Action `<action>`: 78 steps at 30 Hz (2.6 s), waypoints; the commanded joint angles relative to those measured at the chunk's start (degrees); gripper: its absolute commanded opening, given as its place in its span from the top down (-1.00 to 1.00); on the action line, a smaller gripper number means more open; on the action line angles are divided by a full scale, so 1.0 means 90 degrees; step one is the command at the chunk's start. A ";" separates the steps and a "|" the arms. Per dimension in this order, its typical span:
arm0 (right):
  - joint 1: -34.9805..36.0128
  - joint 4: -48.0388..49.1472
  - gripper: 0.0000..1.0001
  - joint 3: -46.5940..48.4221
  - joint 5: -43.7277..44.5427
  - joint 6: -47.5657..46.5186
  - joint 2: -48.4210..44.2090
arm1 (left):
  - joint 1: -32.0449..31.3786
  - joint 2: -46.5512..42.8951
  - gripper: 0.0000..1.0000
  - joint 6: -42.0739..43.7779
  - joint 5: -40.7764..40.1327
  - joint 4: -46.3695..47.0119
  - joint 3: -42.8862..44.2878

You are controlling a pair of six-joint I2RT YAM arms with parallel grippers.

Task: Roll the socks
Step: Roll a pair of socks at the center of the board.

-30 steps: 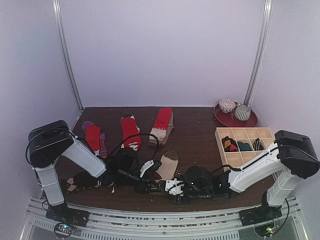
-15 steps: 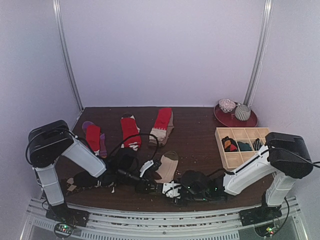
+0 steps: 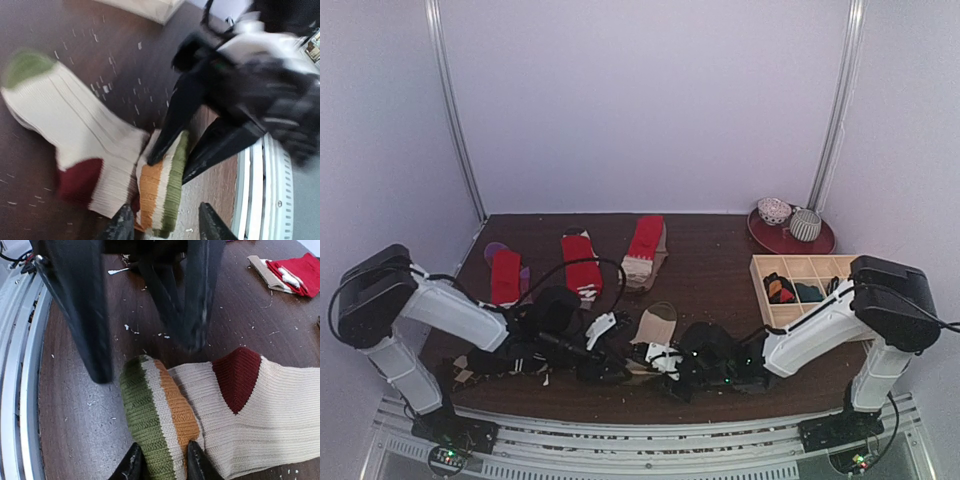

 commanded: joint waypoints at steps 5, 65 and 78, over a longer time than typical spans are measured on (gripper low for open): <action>-0.1221 -0.2383 0.42 0.0472 -0.3210 0.1815 0.1103 | -0.0074 -0.1189 0.04 0.1450 -0.0808 0.0981 -0.0595; -0.0147 -0.0153 0.06 -0.0327 0.0534 -0.1345 -0.0077 | 0.0040 0.1586 1.00 -0.0265 0.0488 -0.0883 0.0536; -0.1171 -0.1731 0.41 0.0385 -0.2331 0.1628 0.0533 | -0.0007 -0.1109 0.07 0.1677 -0.1082 0.0839 -0.0323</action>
